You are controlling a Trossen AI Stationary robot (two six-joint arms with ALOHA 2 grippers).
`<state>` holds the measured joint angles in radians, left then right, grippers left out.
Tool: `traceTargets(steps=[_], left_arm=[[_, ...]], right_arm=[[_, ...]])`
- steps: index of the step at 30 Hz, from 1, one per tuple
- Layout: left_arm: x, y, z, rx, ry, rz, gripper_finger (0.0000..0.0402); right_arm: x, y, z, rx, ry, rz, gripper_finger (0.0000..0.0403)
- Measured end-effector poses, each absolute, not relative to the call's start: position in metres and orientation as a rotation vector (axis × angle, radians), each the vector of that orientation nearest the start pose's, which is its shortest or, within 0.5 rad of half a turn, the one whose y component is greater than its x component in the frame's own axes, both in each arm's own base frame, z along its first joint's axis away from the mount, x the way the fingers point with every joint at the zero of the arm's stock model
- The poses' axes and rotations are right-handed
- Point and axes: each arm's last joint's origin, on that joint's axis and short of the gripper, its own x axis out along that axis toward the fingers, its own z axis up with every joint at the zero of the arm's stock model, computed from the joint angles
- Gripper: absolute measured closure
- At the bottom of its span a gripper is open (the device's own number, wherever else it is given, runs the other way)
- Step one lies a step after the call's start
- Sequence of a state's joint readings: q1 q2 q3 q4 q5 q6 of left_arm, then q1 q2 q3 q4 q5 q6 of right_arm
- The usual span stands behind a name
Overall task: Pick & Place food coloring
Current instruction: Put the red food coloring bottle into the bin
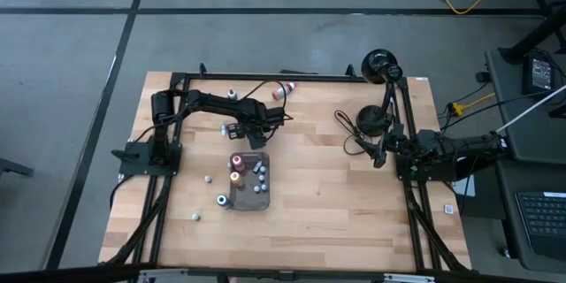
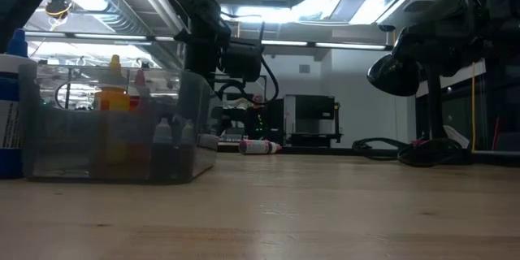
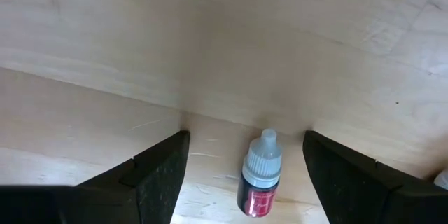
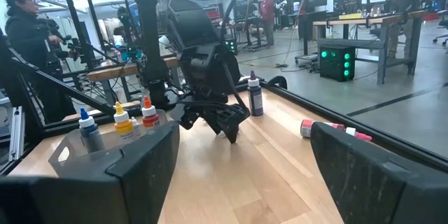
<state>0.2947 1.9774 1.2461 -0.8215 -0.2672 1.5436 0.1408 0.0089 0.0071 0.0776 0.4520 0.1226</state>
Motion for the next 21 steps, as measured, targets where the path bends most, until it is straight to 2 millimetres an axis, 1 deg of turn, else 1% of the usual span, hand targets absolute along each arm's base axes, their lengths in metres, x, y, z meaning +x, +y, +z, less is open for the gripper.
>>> traceTargets(steps=[7, 21], left_arm=[[0.3301, 0.1149, 0.1311, 1.146, 1.537, -0.849, 0.0123], [0.3307, 0.1169, 0.1310, 1.170, 1.536, -0.844, 0.0127]], right_arm=[[0.0955, 0.0007, 0.1724, 0.144, -0.092, -0.307, 0.0080], [0.0955, 0.0007, 0.1725, 0.144, -0.092, -0.307, 0.0080]])
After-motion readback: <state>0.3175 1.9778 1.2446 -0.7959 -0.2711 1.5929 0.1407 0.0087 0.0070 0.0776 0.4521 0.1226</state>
